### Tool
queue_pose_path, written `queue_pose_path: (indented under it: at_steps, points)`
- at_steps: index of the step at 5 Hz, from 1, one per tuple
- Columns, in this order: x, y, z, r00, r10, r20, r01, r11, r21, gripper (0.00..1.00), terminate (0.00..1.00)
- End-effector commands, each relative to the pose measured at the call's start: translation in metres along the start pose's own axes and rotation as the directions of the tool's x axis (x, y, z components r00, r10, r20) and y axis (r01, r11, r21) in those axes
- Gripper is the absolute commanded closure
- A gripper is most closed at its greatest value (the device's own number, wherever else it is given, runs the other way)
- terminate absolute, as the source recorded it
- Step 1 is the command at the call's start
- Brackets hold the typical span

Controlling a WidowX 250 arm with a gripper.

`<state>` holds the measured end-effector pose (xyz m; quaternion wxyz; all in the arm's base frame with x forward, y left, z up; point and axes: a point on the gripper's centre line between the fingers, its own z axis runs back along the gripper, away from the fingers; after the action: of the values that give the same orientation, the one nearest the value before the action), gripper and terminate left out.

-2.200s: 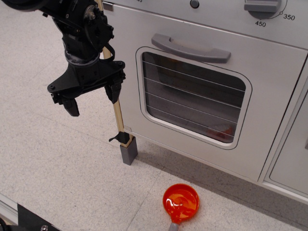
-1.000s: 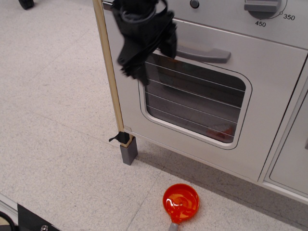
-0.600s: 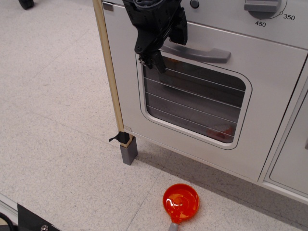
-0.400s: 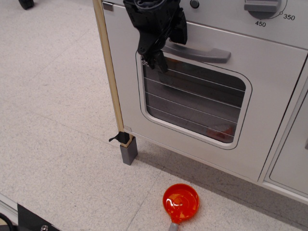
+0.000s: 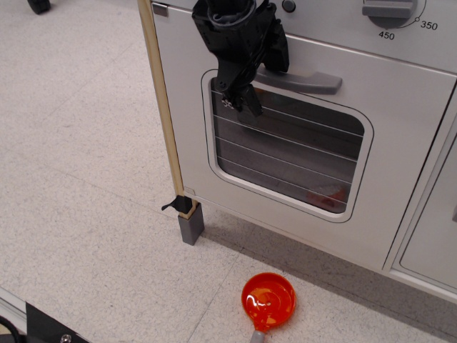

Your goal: Open oven

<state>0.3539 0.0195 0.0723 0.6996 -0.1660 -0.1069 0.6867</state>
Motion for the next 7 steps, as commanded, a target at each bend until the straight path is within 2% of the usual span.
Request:
queue_pose_path:
  at_steps: [1,4,5,7]
  points:
    - [0.016,0.004,0.003,1.0,0.001,0.018,-0.002,1.0,0.009,0.0,0.0]
    - [0.043,0.047,0.011,0.994,-0.088,0.069,0.085,0.995,0.043,0.0,0.0]
    - [0.045,0.051,0.029,0.991,-0.124,0.058,0.122,0.992,0.037,0.0,0.0]
    - [0.025,0.03,0.08,0.99,-0.143,-0.013,0.143,0.99,-0.006,0.0,0.0]
